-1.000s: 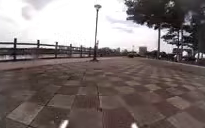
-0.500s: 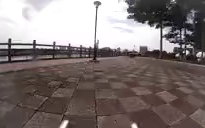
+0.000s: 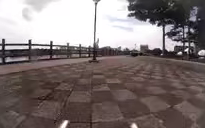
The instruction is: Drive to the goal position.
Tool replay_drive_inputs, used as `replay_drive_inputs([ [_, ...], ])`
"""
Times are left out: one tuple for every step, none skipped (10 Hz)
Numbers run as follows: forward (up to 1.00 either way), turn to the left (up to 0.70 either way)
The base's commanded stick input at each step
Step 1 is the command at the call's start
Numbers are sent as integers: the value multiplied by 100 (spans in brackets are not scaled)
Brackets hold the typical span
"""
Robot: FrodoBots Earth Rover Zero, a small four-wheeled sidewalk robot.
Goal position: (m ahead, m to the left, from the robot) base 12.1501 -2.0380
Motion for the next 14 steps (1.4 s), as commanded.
replay_drive_inputs([
  [100,0],
  [100,0],
  [100,0],
  [100,0],
  [100,0],
  [100,0],
  [100,0],
  [100,0],
  [100,-5],
  [100,-21],
  [100,-40],
  [100,-40],
  [100,-39],
  [100,-39],
])
